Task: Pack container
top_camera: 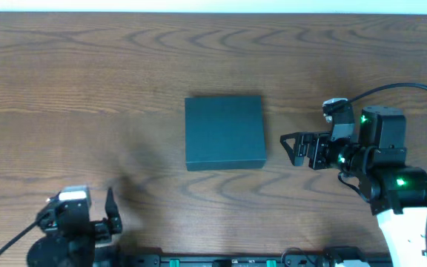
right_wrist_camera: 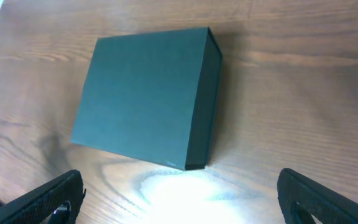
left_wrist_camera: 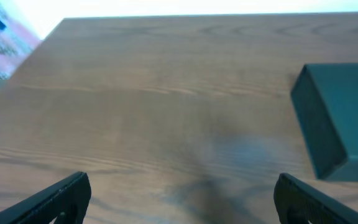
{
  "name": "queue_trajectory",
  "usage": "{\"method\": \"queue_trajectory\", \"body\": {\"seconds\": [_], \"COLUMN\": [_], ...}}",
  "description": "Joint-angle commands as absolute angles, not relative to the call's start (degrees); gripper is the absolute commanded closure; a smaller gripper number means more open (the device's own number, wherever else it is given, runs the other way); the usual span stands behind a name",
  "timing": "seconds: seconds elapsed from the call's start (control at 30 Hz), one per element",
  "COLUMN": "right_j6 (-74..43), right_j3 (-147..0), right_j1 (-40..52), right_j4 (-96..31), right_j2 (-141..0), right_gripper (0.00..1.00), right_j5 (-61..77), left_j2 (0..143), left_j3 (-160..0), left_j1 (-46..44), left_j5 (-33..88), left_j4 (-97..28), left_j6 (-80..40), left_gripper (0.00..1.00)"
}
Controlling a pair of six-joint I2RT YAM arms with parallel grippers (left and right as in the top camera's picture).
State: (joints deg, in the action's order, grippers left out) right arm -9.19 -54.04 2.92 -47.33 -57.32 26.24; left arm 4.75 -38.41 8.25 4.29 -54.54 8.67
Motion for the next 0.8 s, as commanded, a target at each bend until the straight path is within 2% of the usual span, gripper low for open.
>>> {"method": "queue_trajectory", "body": {"seconds": [0.0,0.33,0.77], "right_j6": [-9.8,-9.8,-9.8], "right_j3": [-54.6,-54.6,-54.6], "right_j1": [2.3,2.3,2.3], "right_j4": [-47.4,-47.4,-47.4], "right_j2": [-57.3,-57.3,-57.3], "right_gripper": [0.01,0.01,0.01], "right_j5": [27.0,27.0,27.0], "left_j2": [1.4,0.2,0.2], "left_j3": [-32.1,-18.3,-9.3], "left_j1": [8.7,8.7,8.7], "left_j5": [7.1,10.4,10.6], "left_j4": [-51.5,-40.3,-32.4], "left_j6": [7.2,4.2,2.5], "left_gripper": [0.05,0.05,0.05]}}
